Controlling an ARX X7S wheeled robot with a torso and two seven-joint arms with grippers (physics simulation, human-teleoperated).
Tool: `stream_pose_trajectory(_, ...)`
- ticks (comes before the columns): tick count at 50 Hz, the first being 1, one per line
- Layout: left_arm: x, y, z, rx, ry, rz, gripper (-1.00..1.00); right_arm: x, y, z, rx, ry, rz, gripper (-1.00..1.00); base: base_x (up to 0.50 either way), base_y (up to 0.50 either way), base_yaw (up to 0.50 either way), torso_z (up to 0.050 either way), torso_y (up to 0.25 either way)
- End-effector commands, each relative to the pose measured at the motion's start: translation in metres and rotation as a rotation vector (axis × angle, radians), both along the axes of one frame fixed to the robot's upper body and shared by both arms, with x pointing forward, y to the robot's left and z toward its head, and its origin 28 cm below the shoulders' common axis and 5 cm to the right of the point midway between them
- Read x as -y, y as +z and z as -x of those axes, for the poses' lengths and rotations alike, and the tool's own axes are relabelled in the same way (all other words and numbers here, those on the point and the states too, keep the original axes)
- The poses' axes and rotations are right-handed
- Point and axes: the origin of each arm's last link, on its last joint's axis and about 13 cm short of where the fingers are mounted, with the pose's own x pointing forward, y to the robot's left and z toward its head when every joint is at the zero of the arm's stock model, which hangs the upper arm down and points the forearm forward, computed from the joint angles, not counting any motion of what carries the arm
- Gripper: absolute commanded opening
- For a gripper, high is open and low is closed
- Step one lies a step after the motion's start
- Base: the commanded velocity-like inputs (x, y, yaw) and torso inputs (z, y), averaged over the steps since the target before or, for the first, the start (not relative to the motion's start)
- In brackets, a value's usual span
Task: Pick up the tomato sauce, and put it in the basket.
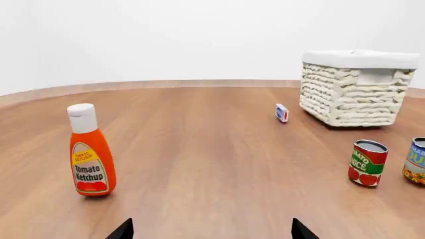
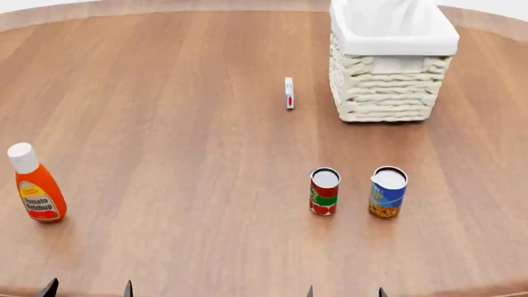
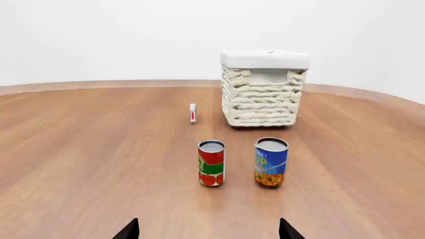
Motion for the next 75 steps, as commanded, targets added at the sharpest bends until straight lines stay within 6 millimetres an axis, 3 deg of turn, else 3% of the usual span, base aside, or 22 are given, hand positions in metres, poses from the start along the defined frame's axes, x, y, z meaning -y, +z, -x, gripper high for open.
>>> stream_pose_trajectory(1, 0.000, 0.000, 0.000, 0.000, 0.000, 0.000, 1.00, 0.001, -0.001, 0.001, 0.000, 0.000, 0.000, 1.00, 0.00, 0.00, 0.00, 0.000, 0.000)
stream_pose_trajectory(16, 0.001, 0.005, -0.005, 0.022, 0.005, 0.014, 1.00, 0.000, 0.004, 0.000, 0.023, -0.002, -0.001, 1.00, 0.00, 0.00, 0.00, 0.000, 0.000)
stream_pose_trajectory(23, 0.000, 0.018, -0.015, 0.081, 0.037, 0.009, 1.00, 0.001, 0.026, -0.006, 0.110, -0.004, 0.045, 1.00, 0.00, 0.00, 0.00, 0.000, 0.000)
stream_pose_trajectory(27, 0.002, 0.047, -0.018, 0.202, 0.027, 0.029, 1.00, 0.001, 0.046, -0.008, 0.180, 0.004, 0.098, 1.00, 0.00, 0.00, 0.00, 0.000, 0.000)
stream_pose_trajectory(30, 0.003, 0.082, -0.018, 0.315, 0.003, 0.069, 1.00, 0.001, 0.067, -0.007, 0.271, 0.003, 0.144, 1.00, 0.00, 0.00, 0.00, 0.000, 0.000)
stream_pose_trajectory(33, 0.003, 0.106, -0.013, 0.393, -0.015, 0.115, 1.00, 0.000, 0.090, -0.002, 0.348, -0.002, 0.201, 1.00, 0.00, 0.00, 0.00, 0.000, 0.000)
stream_pose_trajectory(38, 0.001, 0.136, -0.002, 0.493, -0.032, 0.149, 1.00, -0.003, 0.120, 0.006, 0.462, 0.007, 0.273, 1.00, 0.00, 0.00, 0.00, 0.000, 0.000)
stream_pose_trajectory(46, -0.003, 0.166, 0.014, 0.664, -0.052, 0.196, 1.00, -0.007, 0.154, 0.022, 0.612, 0.000, 0.341, 1.00, 0.00, 0.00, 0.00, 0.000, 0.000)
stream_pose_trajectory(56, -0.002, 0.176, 0.028, 0.756, -0.111, 0.254, 1.00, -0.011, 0.173, 0.039, 0.751, -0.008, 0.400, 1.00, 0.00, 0.00, 0.00, 0.000, 0.000)
stream_pose_trajectory(75, -0.003, 0.173, 0.023, 0.724, -0.080, 0.246, 1.00, -0.011, 0.169, 0.035, 0.727, 0.001, 0.436, 1.00, 0.00, 0.00, 0.00, 0.000, 0.000)
